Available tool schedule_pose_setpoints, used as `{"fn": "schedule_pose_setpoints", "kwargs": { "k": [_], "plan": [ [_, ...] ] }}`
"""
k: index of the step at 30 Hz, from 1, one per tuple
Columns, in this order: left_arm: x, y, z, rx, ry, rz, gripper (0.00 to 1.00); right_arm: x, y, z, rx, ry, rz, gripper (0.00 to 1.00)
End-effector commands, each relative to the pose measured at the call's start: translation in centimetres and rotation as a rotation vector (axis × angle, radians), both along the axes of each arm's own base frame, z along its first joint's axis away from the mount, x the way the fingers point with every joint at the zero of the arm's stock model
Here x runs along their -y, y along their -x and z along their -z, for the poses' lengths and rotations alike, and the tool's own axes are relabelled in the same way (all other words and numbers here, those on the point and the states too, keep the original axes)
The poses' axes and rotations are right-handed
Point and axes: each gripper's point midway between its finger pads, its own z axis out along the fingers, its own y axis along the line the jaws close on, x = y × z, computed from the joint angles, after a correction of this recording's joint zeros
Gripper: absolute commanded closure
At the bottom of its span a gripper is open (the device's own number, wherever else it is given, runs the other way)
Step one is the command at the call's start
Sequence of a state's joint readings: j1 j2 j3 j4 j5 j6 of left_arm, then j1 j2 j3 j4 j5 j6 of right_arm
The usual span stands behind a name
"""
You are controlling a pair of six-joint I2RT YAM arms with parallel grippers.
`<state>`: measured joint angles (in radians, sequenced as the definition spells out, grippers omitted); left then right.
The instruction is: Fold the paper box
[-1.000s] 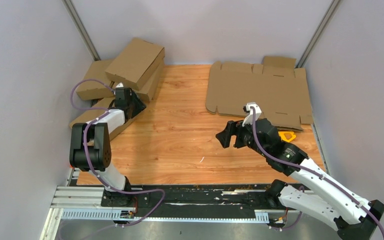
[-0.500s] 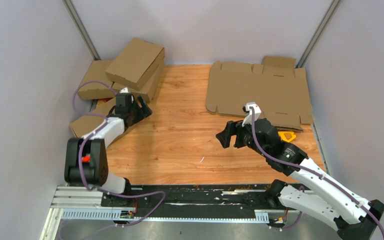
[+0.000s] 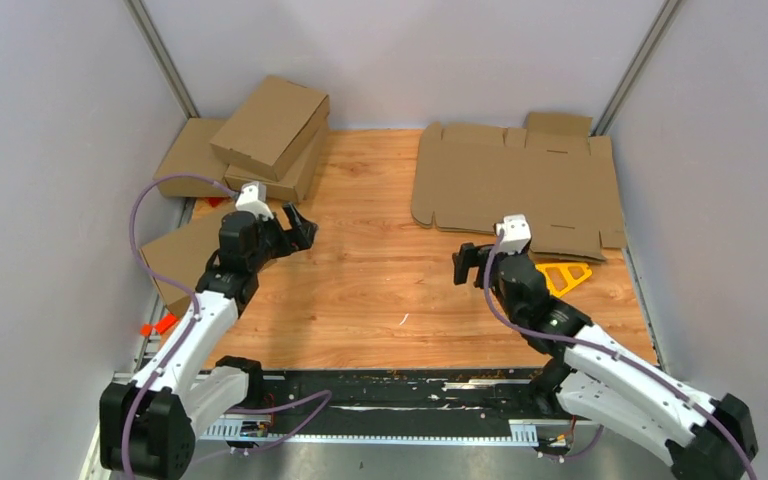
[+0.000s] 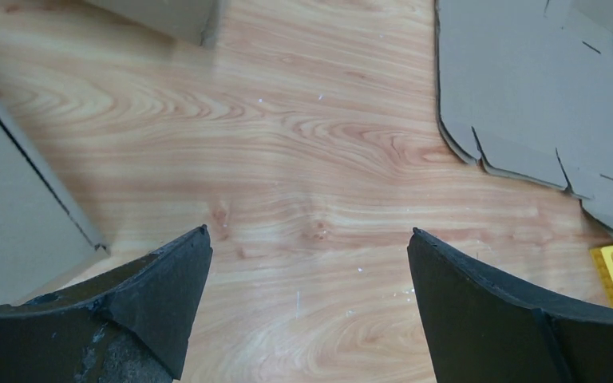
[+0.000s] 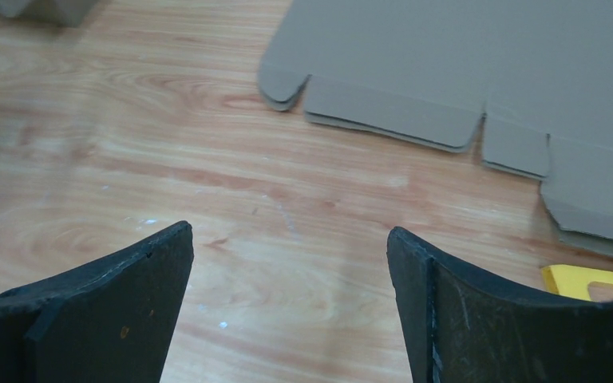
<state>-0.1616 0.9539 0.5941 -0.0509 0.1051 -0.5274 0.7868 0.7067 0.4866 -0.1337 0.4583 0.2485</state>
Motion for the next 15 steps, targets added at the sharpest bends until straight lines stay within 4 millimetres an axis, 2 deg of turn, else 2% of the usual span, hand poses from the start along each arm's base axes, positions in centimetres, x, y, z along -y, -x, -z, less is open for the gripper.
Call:
{"fn": "schedule_pose_setpoints", "kwargs": {
  "k": [1,3,5,9,12,15],
  "plan": [
    [-0.2,-1.9,-1.7,0.15,-0.083,0.014,0.0,2.3,-4.9,-1.0,0.035,-0.087,0.184,0.09],
    [-2.4,-2.7,-1.6,0.165,-0.181,-0.08,0.0,4.0,-6.8,0.0,-0.002,-0.129,0.238,0.09],
    [-4.0,-3.3,-1.4,0.197,-0.238,-0.151,0.0,6.5,-7.9,0.4,0.023,-0.103,0.324,0.09],
    [-4.9,-3.1,-1.3,0.31,-0.378,-0.12,0.02,9.5,-8.6,-0.2,0.172,0.096,0.342,0.04],
    [-7.1,-2.6,0.6,0.336,-0.461,-0.211,0.0,11.7,-9.4,-0.3,0.265,0.194,0.409,0.04],
    [-8.4,-2.6,1.9,0.325,-0.502,-0.246,0.0,12.9,-10.0,1.1,0.244,0.263,0.41,0.03]
  ]
}}
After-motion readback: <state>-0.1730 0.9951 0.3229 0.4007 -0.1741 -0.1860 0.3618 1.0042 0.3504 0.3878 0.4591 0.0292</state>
